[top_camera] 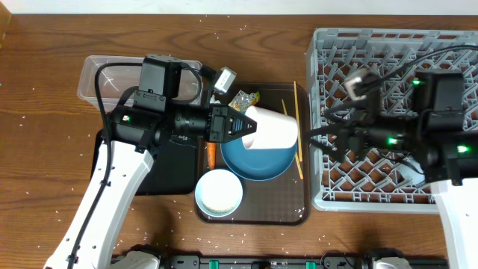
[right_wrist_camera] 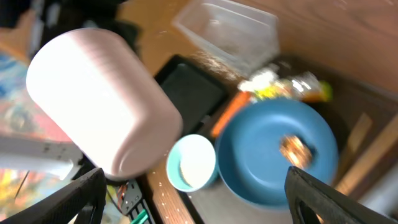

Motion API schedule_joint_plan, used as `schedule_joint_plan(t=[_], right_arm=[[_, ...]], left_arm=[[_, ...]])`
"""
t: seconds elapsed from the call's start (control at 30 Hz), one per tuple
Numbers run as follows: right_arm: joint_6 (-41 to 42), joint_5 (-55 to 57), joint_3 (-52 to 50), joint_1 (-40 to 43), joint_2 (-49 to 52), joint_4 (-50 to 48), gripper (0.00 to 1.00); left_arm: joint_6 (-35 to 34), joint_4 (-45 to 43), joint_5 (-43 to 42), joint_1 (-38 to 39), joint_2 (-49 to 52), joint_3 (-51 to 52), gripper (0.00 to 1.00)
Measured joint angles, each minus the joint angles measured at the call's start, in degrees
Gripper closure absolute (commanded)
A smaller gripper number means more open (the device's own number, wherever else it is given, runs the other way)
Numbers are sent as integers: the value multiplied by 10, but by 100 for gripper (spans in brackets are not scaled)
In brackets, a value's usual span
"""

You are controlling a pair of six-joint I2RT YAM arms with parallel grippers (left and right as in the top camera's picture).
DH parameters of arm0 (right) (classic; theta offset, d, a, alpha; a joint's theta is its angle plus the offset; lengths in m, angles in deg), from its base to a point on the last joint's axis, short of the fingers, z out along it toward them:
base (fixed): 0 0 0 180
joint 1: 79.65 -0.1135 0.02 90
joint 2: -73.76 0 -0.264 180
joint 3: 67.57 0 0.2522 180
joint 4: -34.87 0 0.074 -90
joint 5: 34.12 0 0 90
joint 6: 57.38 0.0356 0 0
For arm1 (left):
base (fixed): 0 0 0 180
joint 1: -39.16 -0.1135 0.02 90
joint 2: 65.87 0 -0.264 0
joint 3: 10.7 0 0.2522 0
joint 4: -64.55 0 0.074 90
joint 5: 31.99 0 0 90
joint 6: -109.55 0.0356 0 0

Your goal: Sort waste into correct bins and load items into the dishwasher rack

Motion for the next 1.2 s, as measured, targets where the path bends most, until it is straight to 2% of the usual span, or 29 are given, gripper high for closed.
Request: schedule_joint_plan(t=[0.23, 0.33, 0.6, 0.67, 0.7, 0.77, 0.8, 0.83, 0.97, 1.2], right_arm=[[-14, -26, 0, -101, 0, -64, 15], [-16, -27, 0, -127, 0, -88, 18], [-21, -34, 0, -138, 0, -99, 44], [-22, -36, 0, -138, 0, -97, 47], [-21, -36, 0, -138, 0, -96, 48], [-20, -34, 0, -138, 0, -95, 48], [-20, -33, 0, -138, 0, -94, 48], [-20, -31, 0, -137, 0, -92, 51], [-7, -3, 0, -130, -4, -73, 53], [25, 90, 0, -35, -46, -11, 53]], left_arm=[[0, -21, -75, -2, 0, 0, 94], [0, -21, -92, -2, 0, 0, 94], [0, -22, -99, -3, 1, 0, 94], [0, -24, -99, -3, 1, 0, 93], [0, -24, -99, -3, 1, 0, 85], [4, -27, -99, -3, 0, 0, 43], [0, -29, -99, -3, 0, 0, 25], [0, -30, -98, -2, 0, 0, 14], [0, -36, -71, -4, 0, 0, 0], [-2, -36, -32, -24, 1, 0, 2]])
